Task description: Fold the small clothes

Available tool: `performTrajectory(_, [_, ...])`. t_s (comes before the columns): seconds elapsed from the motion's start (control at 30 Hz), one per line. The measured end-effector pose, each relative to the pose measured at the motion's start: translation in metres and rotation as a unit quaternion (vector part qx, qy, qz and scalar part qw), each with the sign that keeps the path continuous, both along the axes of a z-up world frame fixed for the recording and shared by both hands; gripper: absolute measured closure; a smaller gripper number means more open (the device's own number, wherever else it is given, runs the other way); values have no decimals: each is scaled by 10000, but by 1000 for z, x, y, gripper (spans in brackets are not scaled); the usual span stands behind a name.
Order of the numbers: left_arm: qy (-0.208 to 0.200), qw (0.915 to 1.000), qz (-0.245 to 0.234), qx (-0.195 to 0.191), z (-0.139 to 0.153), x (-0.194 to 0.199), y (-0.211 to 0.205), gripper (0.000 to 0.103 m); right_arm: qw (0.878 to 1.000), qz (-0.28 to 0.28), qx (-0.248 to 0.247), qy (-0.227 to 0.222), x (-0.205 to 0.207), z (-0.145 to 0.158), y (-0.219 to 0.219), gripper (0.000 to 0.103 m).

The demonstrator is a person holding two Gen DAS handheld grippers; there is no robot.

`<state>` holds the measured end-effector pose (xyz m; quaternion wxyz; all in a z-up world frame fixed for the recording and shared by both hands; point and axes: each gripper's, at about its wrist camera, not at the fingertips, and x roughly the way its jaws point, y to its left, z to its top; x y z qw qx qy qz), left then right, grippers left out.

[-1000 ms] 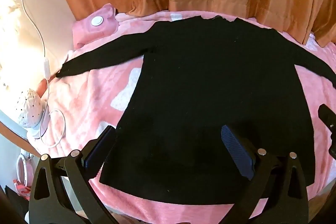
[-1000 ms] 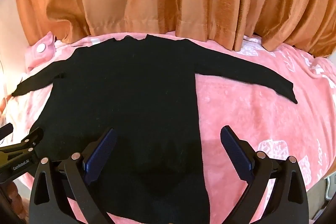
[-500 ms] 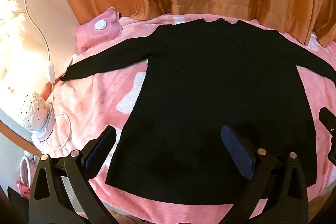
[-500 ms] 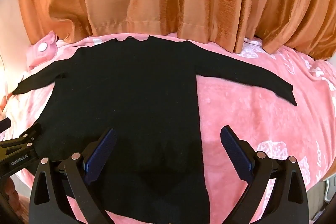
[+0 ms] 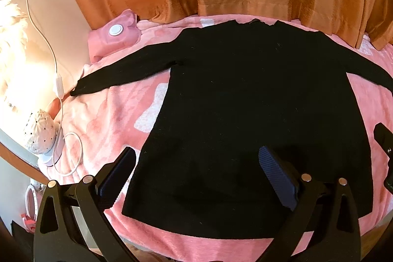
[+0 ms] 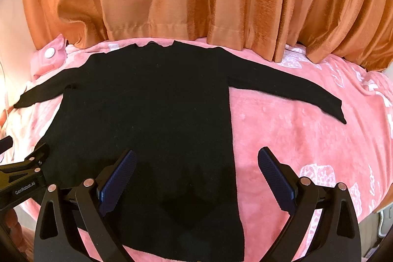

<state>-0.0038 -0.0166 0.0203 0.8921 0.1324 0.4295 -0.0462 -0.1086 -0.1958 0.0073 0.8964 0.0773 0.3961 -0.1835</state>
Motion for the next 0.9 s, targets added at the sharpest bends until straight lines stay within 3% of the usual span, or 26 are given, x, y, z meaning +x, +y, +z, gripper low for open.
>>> performTrajectory(0.9, [-4,10000,-15,0,-3,0,-1,5,10000,37,-72,13,0,-3,5,5])
